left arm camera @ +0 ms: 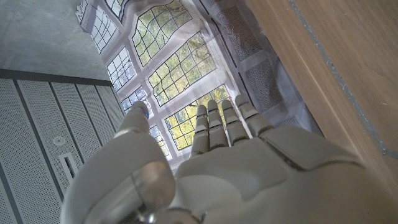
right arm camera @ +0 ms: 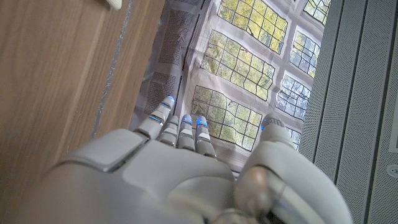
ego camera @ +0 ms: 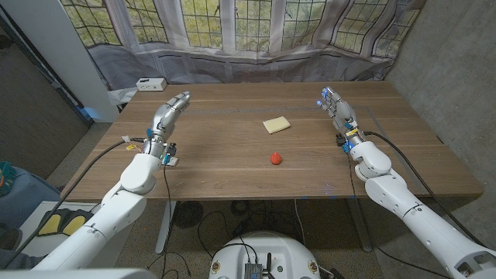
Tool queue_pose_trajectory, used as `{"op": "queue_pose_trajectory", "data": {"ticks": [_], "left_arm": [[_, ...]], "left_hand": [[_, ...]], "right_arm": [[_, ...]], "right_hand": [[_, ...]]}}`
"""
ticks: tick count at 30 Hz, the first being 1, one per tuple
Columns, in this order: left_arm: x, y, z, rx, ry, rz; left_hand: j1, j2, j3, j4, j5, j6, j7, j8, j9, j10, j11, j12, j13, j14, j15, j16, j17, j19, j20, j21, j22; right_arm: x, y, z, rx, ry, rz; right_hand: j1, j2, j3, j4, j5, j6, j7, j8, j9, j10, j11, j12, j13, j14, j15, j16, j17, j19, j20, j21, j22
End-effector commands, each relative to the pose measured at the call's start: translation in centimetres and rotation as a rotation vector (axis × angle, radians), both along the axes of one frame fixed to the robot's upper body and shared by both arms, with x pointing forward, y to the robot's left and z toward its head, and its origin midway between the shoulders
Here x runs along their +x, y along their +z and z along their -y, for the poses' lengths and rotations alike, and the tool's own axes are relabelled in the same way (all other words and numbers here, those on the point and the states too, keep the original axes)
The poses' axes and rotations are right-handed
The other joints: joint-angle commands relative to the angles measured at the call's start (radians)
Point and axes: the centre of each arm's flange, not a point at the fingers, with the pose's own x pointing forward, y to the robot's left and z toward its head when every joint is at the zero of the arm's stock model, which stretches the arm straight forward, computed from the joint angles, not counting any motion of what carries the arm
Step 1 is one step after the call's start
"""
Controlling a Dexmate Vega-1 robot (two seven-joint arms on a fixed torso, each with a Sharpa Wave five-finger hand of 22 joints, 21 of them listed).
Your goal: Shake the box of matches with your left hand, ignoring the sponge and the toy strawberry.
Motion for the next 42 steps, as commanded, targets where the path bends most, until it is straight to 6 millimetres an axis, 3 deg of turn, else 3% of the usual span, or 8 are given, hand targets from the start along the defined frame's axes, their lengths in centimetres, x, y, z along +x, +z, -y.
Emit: {"op": "queue_pose_trajectory", "data": {"ticks": [1, 18, 42], "left_arm": [[-1.0, -0.8, -0.8, 0.012, -0.005, 0.011], [-2.3, -1.5, -3.0, 0.004, -0.01, 0.005], [-4.5, -3.5, -6.2, -0.024, 0.009, -0.009]], "left_hand": [[0.011, -0.01, 0.003, -0.004, 0.004, 0.008, -0.003, -0.006, 0.001, 0.009, -0.001, -0.003, 0.005, 0.005, -0.001, -0.004, 0.003, 0.01, 0.005, -0.001, 0.001], [0.017, -0.025, 0.002, -0.004, -0.002, 0.011, -0.002, -0.009, 0.001, 0.01, 0.003, -0.008, 0.006, 0.007, 0.002, -0.007, 0.003, 0.011, 0.013, -0.004, 0.001], [0.025, -0.035, 0.004, -0.001, -0.007, 0.024, 0.001, -0.01, 0.002, 0.022, 0.002, -0.009, 0.007, 0.018, 0.003, -0.007, 0.004, 0.022, 0.015, -0.004, 0.002]], "right_arm": [[-0.7, -0.6, -0.4, 0.017, -0.02, -0.015], [-1.6, -1.3, -1.4, 0.025, -0.045, -0.013], [-2.2, -0.6, -2.1, 0.013, -0.053, 0.002]], "right_hand": [[0.001, -0.008, 0.003, -0.001, 0.003, 0.007, -0.002, 0.003, 0.001, 0.013, 0.0, 0.003, 0.002, 0.007, 0.002, 0.009, 0.002, 0.003, 0.005, 0.008, 0.002], [0.002, -0.01, 0.002, 0.002, 0.0, 0.008, -0.001, 0.003, 0.002, 0.017, 0.003, 0.003, 0.003, 0.01, 0.006, 0.01, 0.003, 0.004, 0.011, 0.009, 0.002], [0.005, -0.011, 0.003, 0.004, -0.001, 0.009, 0.001, 0.002, 0.002, 0.02, 0.004, 0.003, 0.003, 0.014, 0.008, 0.012, 0.004, 0.008, 0.014, 0.01, 0.002]]}}
